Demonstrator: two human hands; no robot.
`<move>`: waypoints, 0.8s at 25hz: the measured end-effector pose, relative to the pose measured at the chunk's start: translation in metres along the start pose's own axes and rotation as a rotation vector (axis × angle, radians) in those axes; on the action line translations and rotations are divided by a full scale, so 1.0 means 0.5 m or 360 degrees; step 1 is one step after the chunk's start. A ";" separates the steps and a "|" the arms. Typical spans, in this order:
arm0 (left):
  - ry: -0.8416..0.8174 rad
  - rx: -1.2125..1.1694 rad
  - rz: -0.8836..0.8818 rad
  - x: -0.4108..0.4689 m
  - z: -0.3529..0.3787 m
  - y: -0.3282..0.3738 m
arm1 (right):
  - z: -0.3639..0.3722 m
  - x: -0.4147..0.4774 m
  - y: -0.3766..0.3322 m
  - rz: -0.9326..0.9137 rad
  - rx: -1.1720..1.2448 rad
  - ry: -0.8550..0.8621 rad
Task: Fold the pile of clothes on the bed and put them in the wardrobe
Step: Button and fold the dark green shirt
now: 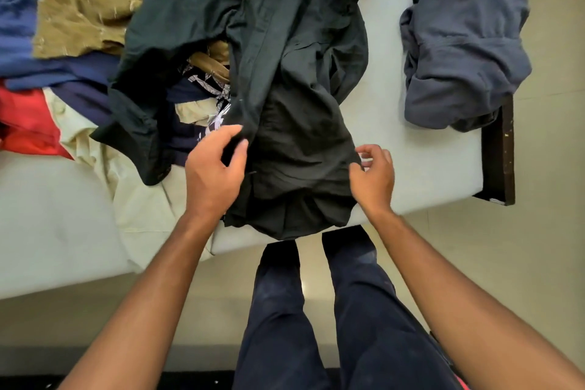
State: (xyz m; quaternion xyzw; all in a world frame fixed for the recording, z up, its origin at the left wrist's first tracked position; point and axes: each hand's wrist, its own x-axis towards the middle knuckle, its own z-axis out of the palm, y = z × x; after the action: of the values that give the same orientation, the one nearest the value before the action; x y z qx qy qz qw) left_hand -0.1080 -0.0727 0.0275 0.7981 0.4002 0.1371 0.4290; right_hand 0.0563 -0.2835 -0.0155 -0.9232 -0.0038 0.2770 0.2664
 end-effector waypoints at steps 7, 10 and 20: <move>-0.0285 0.0631 -0.0034 -0.058 0.015 -0.099 | 0.173 -0.107 -0.050 -0.0630 -0.0019 -0.0462; -0.0157 0.0589 -0.0068 -0.056 -0.023 -0.136 | 0.240 -0.122 -0.098 -0.0421 -0.0207 -0.0536; -0.0425 0.0549 -0.0135 -0.129 -0.004 -0.150 | 0.237 -0.095 -0.062 -0.0122 -0.0200 -0.0500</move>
State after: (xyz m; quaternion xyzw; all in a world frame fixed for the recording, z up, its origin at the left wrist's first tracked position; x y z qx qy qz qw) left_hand -0.1896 -0.0968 -0.0226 0.8532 0.3905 -0.0585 0.3407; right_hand -0.0406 -0.2062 -0.0594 -0.8825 -0.0978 0.4068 0.2147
